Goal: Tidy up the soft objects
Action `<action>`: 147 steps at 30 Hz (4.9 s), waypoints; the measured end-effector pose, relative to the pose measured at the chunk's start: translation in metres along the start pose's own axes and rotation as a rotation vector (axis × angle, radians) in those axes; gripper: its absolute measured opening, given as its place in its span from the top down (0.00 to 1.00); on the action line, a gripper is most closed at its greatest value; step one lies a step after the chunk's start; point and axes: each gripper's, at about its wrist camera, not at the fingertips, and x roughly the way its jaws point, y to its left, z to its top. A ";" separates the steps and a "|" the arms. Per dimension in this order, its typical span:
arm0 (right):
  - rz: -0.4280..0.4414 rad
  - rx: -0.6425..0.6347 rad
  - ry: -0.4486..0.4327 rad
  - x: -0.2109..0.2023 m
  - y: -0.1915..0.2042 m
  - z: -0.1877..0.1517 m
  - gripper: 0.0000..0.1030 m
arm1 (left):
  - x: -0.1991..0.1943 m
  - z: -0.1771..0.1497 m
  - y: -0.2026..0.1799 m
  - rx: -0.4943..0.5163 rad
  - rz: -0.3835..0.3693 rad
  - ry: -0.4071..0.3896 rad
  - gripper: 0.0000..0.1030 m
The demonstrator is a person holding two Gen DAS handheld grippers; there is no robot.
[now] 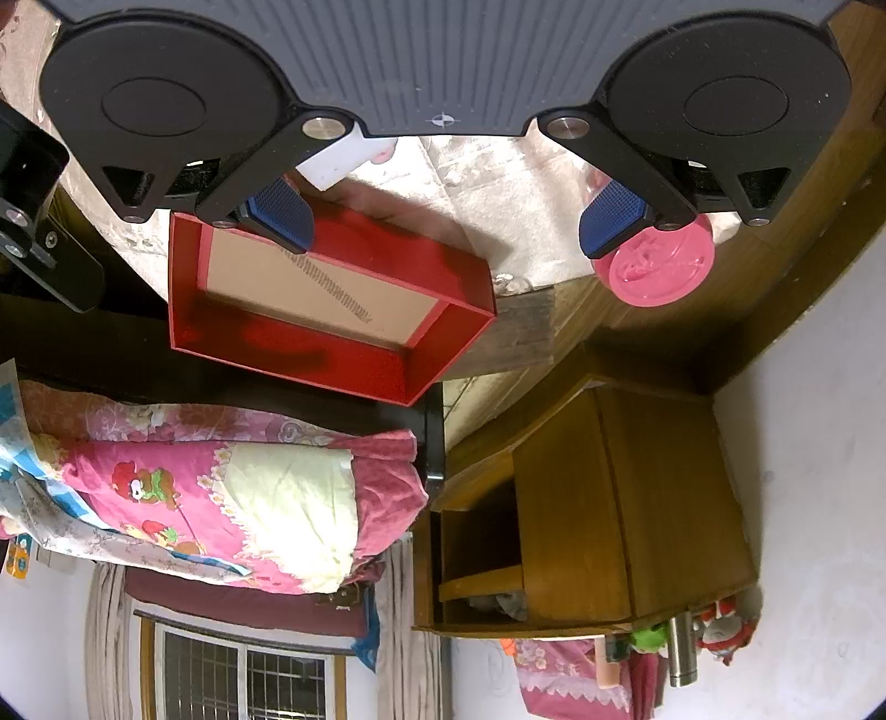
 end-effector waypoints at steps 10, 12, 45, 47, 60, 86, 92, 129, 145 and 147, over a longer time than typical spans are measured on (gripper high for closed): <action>-0.015 -0.012 0.000 0.002 0.001 0.001 0.23 | -0.001 -0.001 0.001 -0.005 -0.003 0.006 0.05; -0.017 -0.010 0.005 0.002 0.001 0.001 0.23 | -0.001 -0.001 0.001 -0.007 -0.003 0.008 0.05; -0.077 -0.045 0.017 0.010 0.002 -0.001 0.23 | -0.007 0.000 -0.003 0.002 -0.012 -0.005 0.05; -0.075 -0.045 0.020 0.010 0.001 -0.001 0.23 | -0.007 0.000 -0.004 0.003 -0.010 -0.005 0.05; -0.073 -0.038 0.023 0.011 0.001 -0.002 0.23 | -0.007 0.000 -0.004 0.002 -0.011 -0.005 0.05; -0.071 -0.034 0.024 0.012 0.001 -0.003 0.23 | -0.007 0.000 -0.004 0.002 -0.011 -0.005 0.05; -0.071 -0.034 0.023 0.012 0.001 -0.003 0.23 | -0.007 0.000 -0.003 0.001 -0.010 -0.004 0.05; -0.116 0.061 0.253 0.026 -0.074 -0.020 0.23 | 0.053 -0.008 -0.018 0.006 -0.276 0.362 0.20; -0.038 0.085 0.241 0.021 -0.073 -0.011 0.23 | 0.065 0.009 -0.021 -0.052 -0.351 0.472 0.73; -0.020 0.094 0.242 0.020 -0.076 -0.010 0.25 | 0.059 0.012 -0.017 -0.079 -0.377 0.453 0.76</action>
